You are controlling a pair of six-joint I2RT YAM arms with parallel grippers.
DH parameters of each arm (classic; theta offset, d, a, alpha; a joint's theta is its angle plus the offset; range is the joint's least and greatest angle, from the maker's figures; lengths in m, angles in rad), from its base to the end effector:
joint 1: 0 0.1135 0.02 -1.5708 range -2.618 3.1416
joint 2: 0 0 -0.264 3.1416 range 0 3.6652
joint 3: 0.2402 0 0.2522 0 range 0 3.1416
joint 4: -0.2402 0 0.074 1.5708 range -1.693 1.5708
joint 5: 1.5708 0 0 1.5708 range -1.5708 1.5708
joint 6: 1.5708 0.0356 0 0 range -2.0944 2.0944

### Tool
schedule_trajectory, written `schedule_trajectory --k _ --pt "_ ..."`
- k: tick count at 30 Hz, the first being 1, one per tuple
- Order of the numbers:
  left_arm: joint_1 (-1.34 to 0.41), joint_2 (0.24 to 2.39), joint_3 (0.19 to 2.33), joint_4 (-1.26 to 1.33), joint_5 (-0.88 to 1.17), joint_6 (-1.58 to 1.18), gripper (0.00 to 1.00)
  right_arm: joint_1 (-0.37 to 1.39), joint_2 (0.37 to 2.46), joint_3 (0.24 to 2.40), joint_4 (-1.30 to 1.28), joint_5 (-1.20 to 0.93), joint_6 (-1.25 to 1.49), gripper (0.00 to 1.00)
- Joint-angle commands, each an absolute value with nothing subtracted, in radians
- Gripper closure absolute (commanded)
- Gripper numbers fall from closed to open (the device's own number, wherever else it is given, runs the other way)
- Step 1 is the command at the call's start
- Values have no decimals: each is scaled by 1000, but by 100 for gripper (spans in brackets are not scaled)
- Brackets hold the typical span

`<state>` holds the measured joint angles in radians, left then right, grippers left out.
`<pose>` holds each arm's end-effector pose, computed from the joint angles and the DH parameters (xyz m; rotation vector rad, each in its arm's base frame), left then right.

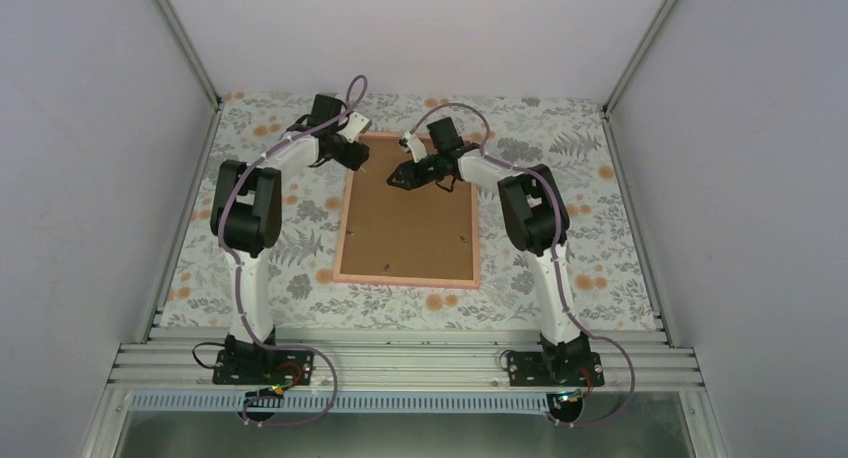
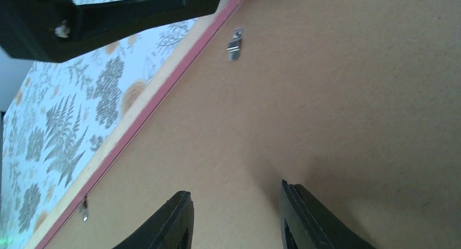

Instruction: Put the photo into the frame

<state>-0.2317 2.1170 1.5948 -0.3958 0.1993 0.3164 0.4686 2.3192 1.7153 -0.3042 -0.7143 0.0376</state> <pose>0.4515 -0.1138 0.1824 0.7501 2.3589 -0.2117 0.4333 0.2455 0.1377 -0.8346 2.3358 1.1007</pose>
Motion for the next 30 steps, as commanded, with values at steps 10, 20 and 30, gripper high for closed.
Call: schedule_trajectory --k 10,20,30 --pt "-262 2239 1705 -452 145 329 31 457 2390 1683 -216 -664 100 61" --pt "-250 2199 1634 -491 55 423 34 453 2366 1575 -213 -658 69 62" --pt "-219 2200 1635 -544 -2 507 38 446 2360 1549 -218 -645 49 63"
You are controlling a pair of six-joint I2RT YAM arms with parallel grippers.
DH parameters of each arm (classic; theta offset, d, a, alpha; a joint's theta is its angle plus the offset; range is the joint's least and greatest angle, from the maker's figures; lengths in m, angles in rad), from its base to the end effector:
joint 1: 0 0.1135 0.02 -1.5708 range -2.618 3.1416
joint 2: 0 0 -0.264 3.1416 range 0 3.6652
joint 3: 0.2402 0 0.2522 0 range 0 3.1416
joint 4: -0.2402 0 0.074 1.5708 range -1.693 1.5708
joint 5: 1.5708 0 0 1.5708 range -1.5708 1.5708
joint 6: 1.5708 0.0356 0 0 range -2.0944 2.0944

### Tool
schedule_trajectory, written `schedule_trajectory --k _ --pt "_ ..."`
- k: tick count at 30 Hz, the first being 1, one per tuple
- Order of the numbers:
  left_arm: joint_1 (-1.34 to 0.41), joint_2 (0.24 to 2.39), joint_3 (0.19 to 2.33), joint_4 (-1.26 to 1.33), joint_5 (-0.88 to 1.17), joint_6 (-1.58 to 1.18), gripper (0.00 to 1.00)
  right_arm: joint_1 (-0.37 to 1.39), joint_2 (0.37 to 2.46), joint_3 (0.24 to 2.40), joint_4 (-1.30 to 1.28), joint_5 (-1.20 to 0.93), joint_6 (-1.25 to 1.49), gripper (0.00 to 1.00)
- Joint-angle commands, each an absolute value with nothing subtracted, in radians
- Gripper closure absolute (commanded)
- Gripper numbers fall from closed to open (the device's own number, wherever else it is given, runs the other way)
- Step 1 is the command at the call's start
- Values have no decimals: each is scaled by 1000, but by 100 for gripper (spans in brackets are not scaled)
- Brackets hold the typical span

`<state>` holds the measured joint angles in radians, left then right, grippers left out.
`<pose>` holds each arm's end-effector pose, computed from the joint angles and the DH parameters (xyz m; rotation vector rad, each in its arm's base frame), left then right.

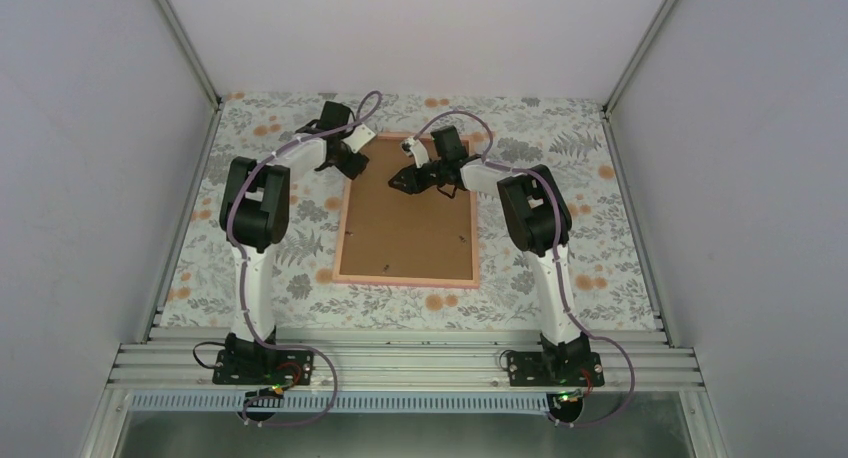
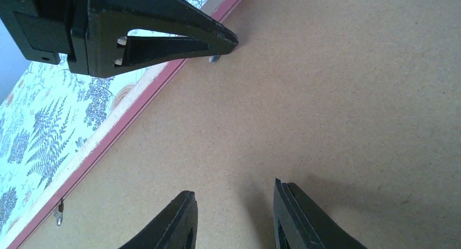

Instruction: Put the photo into the frame

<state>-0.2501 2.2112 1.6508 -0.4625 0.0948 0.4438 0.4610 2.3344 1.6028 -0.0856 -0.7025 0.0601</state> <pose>0.4585 -0.1206 0.1524 0.9121 2.4212 -0.0519 0.4323 0.2404 0.1114 -0.8105 2.2592 1.0832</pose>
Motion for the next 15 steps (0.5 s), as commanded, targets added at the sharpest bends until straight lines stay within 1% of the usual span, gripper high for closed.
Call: schedule_trajectory --k 1,11,15 --pt "-218 2200 1637 -546 -12 512 38 446 2360 1548 -219 -644 48 63" --pt "-218 2184 1646 -525 -104 574 42 442 2358 1539 -221 -638 42 64" --pt "-219 2164 1643 -523 -61 572 42 442 2360 1541 -222 -642 42 64"
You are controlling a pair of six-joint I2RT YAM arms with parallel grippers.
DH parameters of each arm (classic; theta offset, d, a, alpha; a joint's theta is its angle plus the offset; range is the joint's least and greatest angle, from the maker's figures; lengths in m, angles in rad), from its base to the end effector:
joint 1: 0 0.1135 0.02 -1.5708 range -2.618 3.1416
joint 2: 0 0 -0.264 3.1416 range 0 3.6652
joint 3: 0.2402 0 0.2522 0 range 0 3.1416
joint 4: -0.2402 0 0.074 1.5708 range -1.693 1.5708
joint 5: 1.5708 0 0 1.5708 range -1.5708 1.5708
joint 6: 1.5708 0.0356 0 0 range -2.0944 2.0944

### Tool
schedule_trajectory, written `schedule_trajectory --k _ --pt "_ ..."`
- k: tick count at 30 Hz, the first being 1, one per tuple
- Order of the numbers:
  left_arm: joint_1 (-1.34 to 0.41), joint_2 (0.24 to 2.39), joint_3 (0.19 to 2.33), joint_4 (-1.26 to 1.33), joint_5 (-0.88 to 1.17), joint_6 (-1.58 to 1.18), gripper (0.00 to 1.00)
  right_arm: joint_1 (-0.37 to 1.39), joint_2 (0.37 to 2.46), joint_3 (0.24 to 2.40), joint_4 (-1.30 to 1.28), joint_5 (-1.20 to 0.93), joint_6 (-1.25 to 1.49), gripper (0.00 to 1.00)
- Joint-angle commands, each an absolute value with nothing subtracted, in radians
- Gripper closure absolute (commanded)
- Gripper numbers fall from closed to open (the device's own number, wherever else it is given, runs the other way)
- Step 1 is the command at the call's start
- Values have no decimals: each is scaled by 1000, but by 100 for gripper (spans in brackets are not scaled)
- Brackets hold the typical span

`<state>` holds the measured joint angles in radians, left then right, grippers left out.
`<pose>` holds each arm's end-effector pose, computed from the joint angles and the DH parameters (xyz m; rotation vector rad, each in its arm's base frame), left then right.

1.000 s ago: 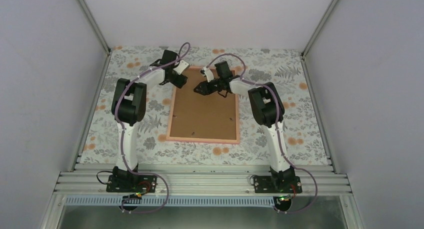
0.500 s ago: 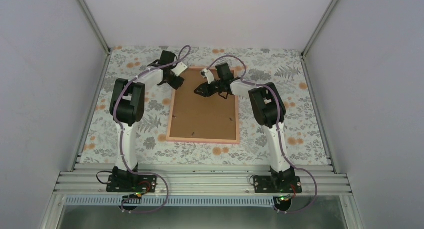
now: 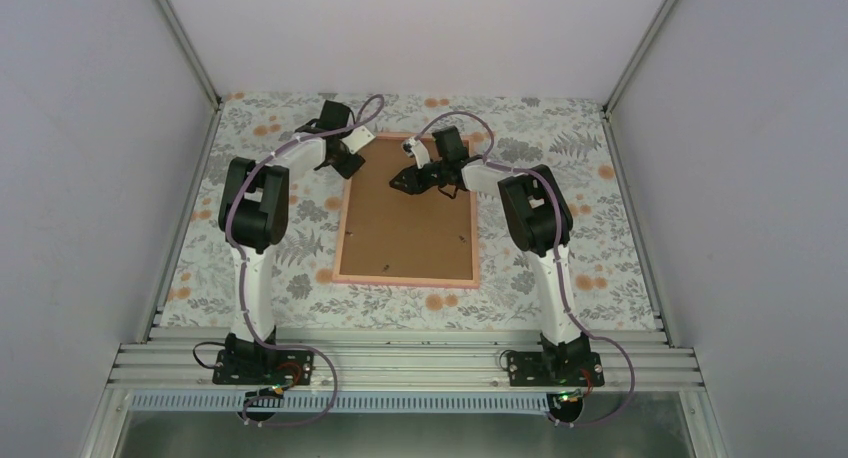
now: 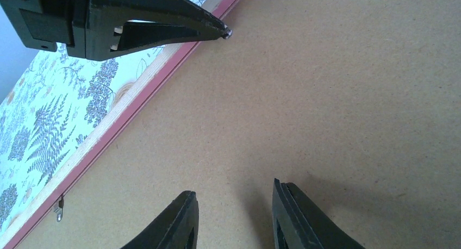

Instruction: Put the photo into the frame

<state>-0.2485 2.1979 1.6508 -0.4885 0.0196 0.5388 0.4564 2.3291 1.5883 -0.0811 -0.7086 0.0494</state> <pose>0.4566 -0.1166 0.1568 1.0069 2.4060 0.0781 0.4311 0.2374 0.1101 -0.8181 2.2562 1.0841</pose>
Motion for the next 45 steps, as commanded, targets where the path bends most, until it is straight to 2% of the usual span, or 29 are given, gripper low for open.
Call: schedule_trajectory --k 1,6,15,18,23,28,33,45 --pt "-219 2153 1641 -524 -32 569 42 442 2361 1544 -223 -649 42 64" --pt "-220 2043 1596 -490 166 524 39 442 2341 1561 -227 -700 40 62" --pt "-246 1840 1448 -428 353 546 38 441 2180 1691 -351 -762 -39 55" --pt "-289 1743 1316 -383 459 595 38 433 2107 1653 -407 -728 -100 54" --pt "-429 1644 1165 -282 508 659 39 343 2048 1533 -444 -736 -107 55" --pt "-583 1692 1131 -199 504 674 43 245 2061 1496 -435 -775 -82 57" --pt "-697 1794 1173 -119 487 623 51 220 2112 1503 -425 -789 -63 59" --pt "-815 1961 1178 -5 321 535 66 219 2185 1408 -376 -757 -52 63"
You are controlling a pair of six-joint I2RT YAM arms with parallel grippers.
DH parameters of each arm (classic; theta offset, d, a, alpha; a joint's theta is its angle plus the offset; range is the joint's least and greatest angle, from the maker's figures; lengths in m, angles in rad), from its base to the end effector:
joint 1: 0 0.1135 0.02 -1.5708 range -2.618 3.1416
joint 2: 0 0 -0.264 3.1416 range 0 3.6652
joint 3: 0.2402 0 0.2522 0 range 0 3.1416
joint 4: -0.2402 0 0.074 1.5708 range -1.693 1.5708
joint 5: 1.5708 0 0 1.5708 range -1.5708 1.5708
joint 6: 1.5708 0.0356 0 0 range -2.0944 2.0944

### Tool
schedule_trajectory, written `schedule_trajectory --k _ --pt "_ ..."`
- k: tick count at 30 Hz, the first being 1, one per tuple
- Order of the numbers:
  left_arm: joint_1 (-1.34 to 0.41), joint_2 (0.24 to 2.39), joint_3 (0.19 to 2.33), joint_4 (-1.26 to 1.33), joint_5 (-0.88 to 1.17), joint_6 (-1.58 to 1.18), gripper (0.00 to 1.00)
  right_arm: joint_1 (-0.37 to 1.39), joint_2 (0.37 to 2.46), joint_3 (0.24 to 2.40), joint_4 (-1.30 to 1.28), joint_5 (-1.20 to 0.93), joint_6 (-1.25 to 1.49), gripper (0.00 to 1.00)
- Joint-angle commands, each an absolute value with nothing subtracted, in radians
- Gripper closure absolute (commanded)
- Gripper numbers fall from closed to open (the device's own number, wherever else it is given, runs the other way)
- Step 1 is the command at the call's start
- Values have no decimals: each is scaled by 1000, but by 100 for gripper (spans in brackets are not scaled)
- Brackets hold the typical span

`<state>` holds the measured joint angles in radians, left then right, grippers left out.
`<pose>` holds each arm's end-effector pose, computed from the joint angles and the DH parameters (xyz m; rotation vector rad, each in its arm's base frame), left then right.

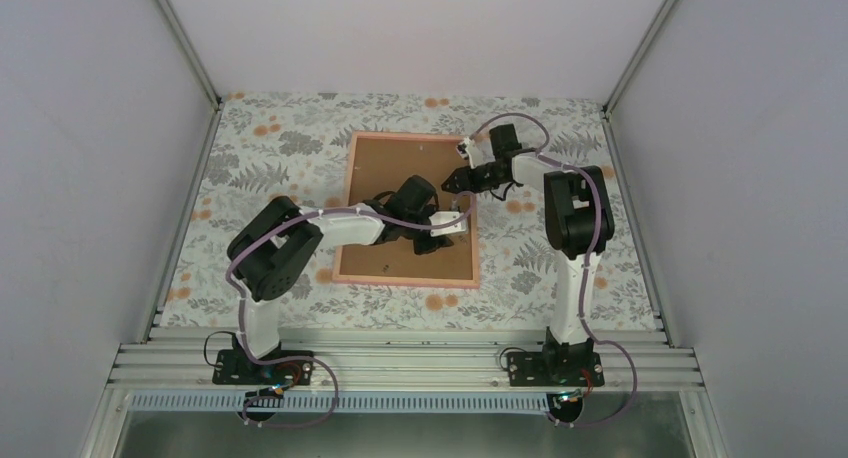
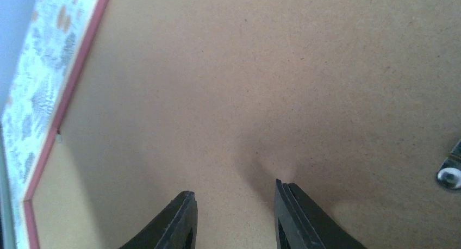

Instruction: Put the photo into the frame

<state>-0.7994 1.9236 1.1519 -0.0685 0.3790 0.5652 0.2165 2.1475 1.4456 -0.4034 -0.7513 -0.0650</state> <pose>0.2695 -0.2960 0.1537 1.6512 1.7529 -0.5648 0.4193 0.1171 0.1331 -0.5933 2.4896 1.0478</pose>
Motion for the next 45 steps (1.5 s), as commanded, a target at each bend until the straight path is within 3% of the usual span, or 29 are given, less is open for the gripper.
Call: schedule_trajectory --k 1,29,45 --pt "-820 1971 1181 -4 309 535 66 219 2189 1401 -372 -755 -52 64" --pt "-865 2170 1312 -31 270 511 71 210 2216 1323 -339 -739 -35 68" --pt "-789 1898 1226 -28 406 475 68 207 2075 1427 -361 -816 -44 66"
